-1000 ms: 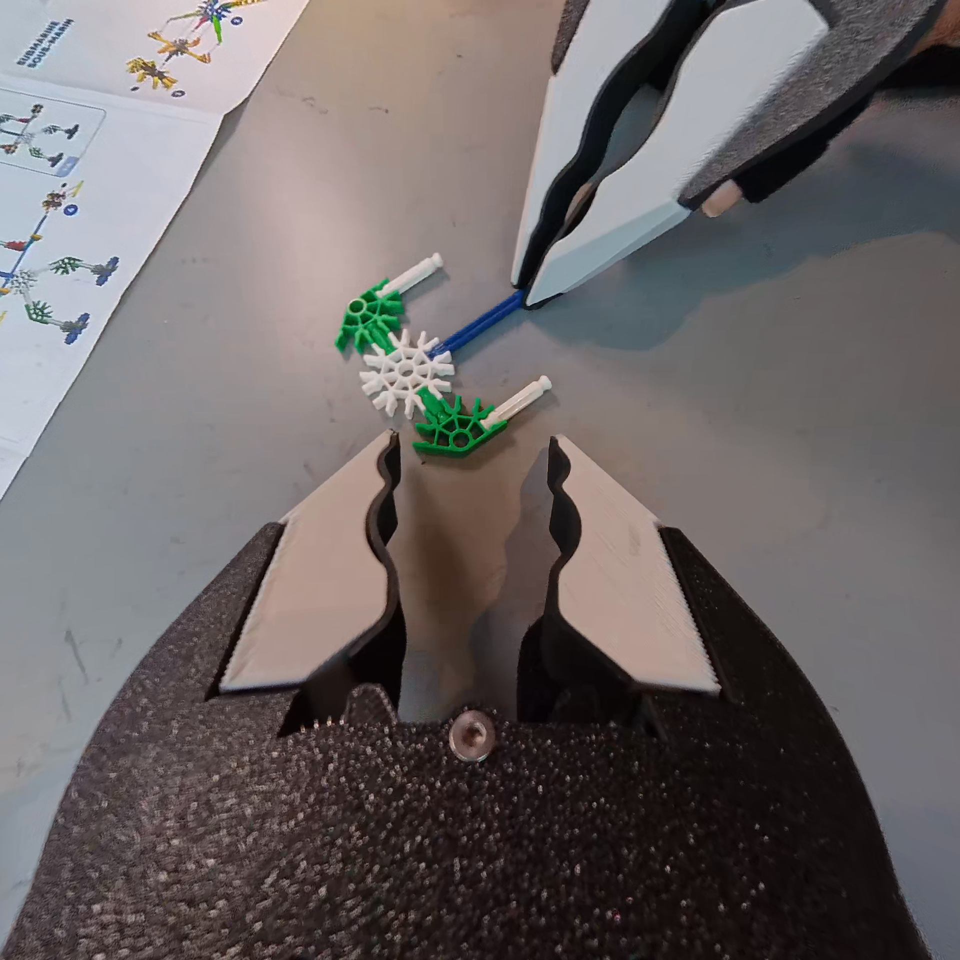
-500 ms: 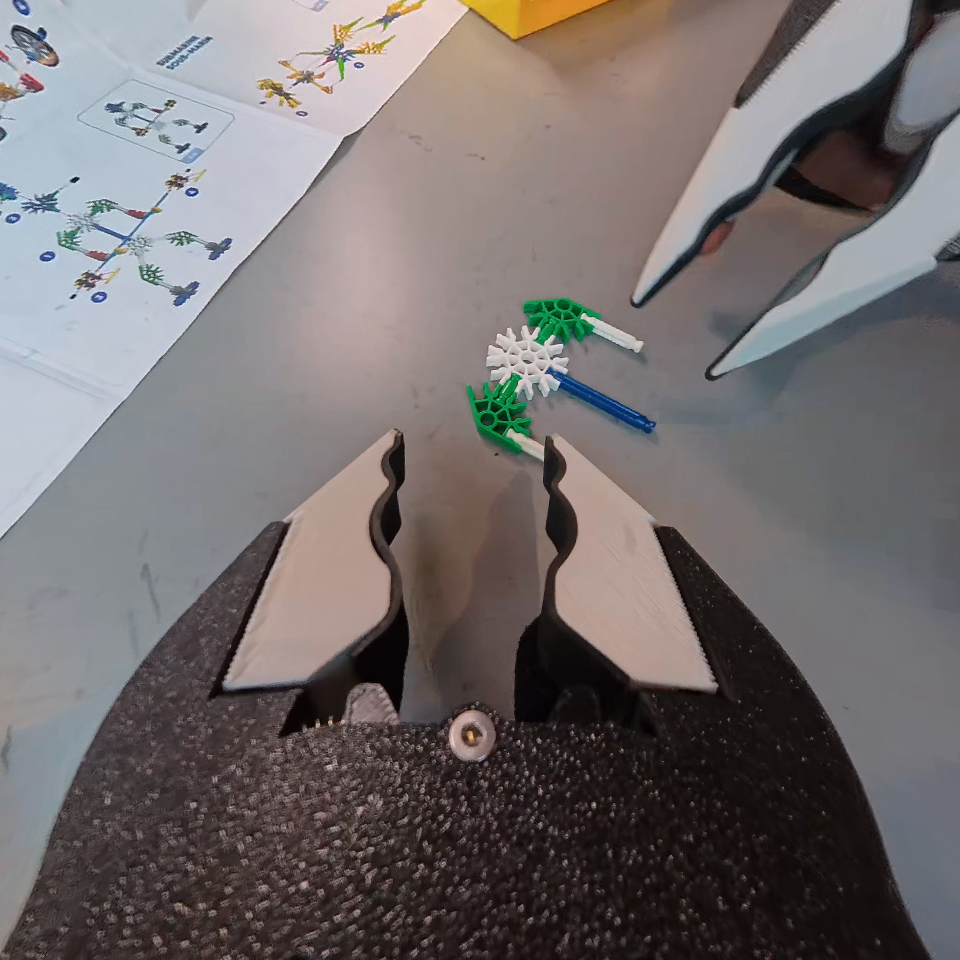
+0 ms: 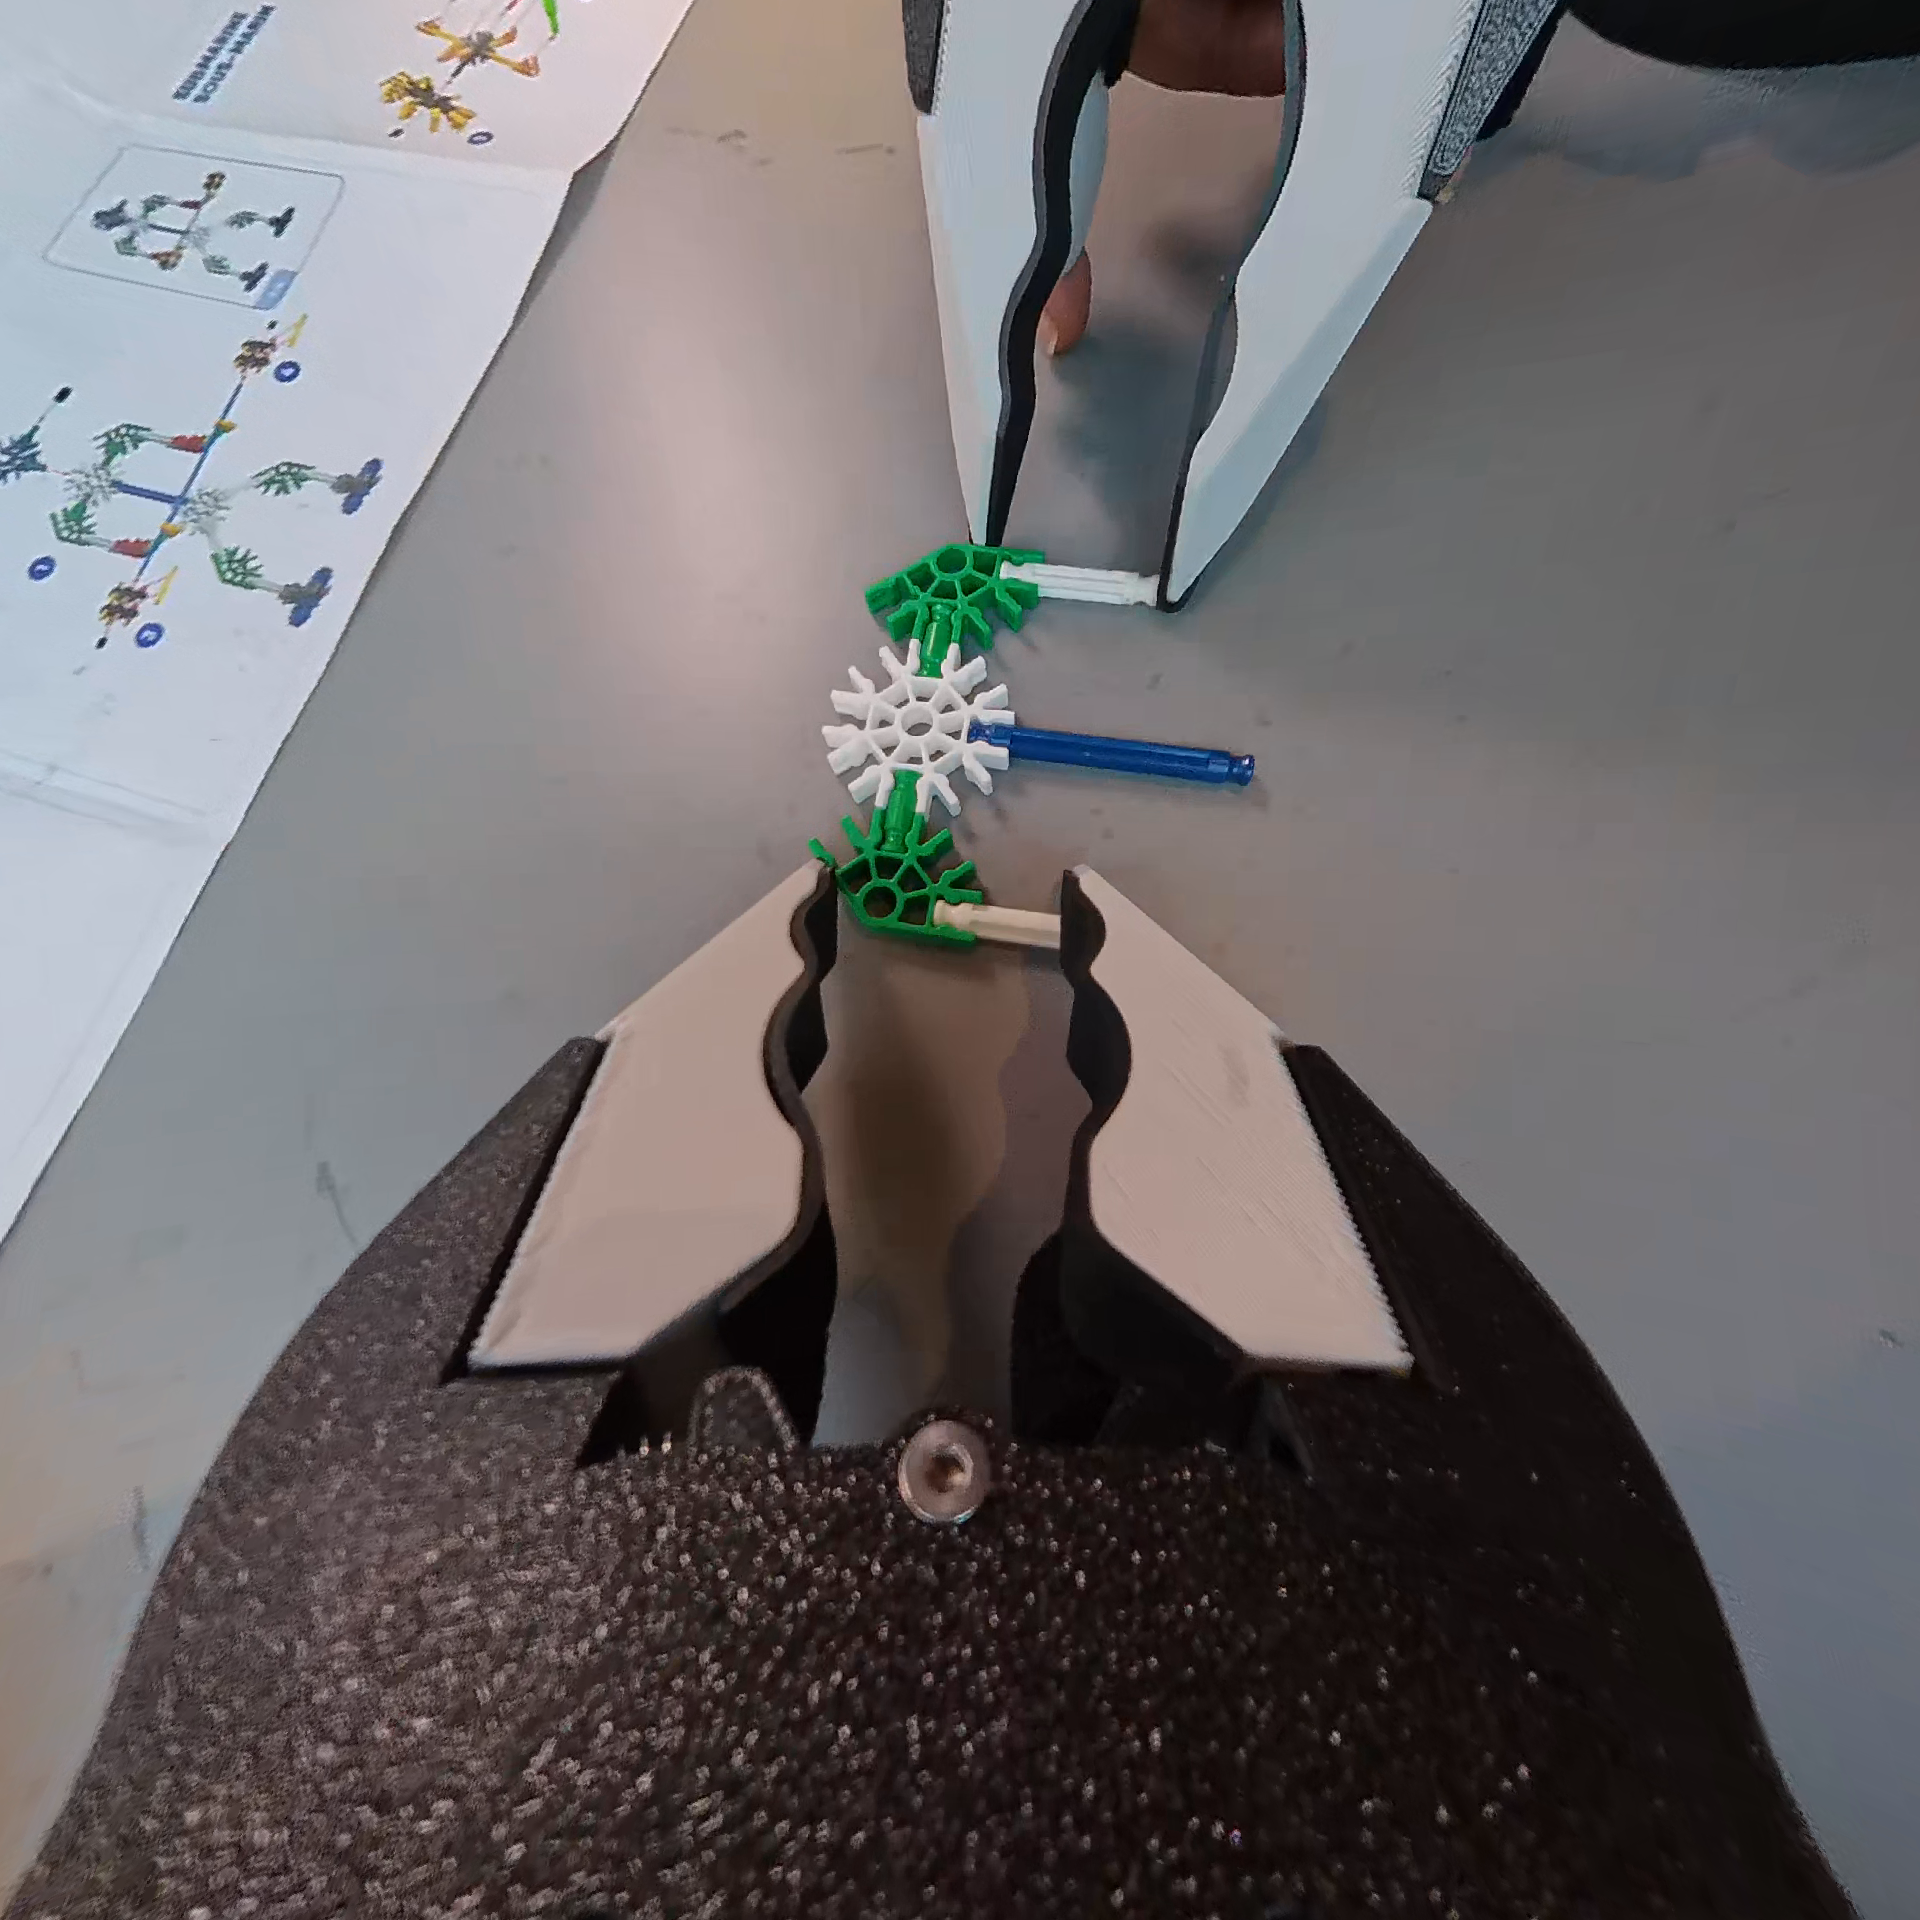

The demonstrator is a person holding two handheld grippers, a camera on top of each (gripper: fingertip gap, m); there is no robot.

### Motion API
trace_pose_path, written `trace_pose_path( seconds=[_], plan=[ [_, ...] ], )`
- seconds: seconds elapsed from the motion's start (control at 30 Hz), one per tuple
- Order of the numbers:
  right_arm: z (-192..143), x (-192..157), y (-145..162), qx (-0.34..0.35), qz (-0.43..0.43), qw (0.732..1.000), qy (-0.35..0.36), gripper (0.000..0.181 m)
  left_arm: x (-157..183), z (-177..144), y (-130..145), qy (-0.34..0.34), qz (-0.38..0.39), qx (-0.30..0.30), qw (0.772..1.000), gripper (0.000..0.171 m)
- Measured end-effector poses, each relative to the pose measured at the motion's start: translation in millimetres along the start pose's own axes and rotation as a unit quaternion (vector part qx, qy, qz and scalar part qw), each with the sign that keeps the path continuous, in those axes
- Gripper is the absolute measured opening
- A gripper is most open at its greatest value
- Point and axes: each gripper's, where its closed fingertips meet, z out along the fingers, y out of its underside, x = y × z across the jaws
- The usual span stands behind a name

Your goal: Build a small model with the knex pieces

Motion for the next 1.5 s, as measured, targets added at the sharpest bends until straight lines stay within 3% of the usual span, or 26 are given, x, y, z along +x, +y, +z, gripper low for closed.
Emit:
trace_pose_path(
  seconds=[0.27,0.43,0.53,0.77,0.83,0.97,1.13,1.37,1.5],
  plan=[
    [3.0,14.8,-11.7,0.056,-0.017,0.997,0.048,0.027,-19.8,-4.9,7.6,-0.019,-0.037,-0.002,0.999,0.042],
    [-19.9,16.3,-27.9,0.146,-0.002,0.988,0.055,0.026,-32.3,-8.2,4.8,-0.063,-0.029,0.005,0.998,0.042],
    [-32.7,28.1,-34.6,0.186,0.005,0.979,0.088,0.026,-34.7,-12.5,1.2,-0.056,-0.048,0.022,0.997,0.042],
    [-45.2,55.3,-30.9,0.185,-0.013,0.964,0.192,0.024,-51.3,-17.1,3.7,-0.097,-0.064,0.027,0.993,0.034],
    [-46.4,58.0,-29.7,0.181,-0.02,0.961,0.206,0.023,-46.8,-19.5,-0.7,-0.076,-0.07,0.042,0.994,0.034],
    [-46.3,62.2,-26.6,0.173,-0.026,0.959,0.222,0.022,-36.0,-14.5,0.0,-0.04,-0.076,0.04,0.995,0.037],
    [-44.3,62.4,-26.2,0.17,-0.039,0.957,0.234,0.022,-42.1,-9.5,9.9,-0.075,-0.072,0.007,0.995,0.033],
    [-48.5,67.1,-28.3,0.189,-0.024,0.951,0.242,0.019,-43.9,-10.7,8.2,-0.079,-0.077,0.019,0.994,0.033],
    [-54.3,73.6,-30.7,0.204,-0.004,0.945,0.254,0.019,-58.4,-26.8,-4.5,-0.107,-0.103,0.073,0.986,0.034]
  ],
)
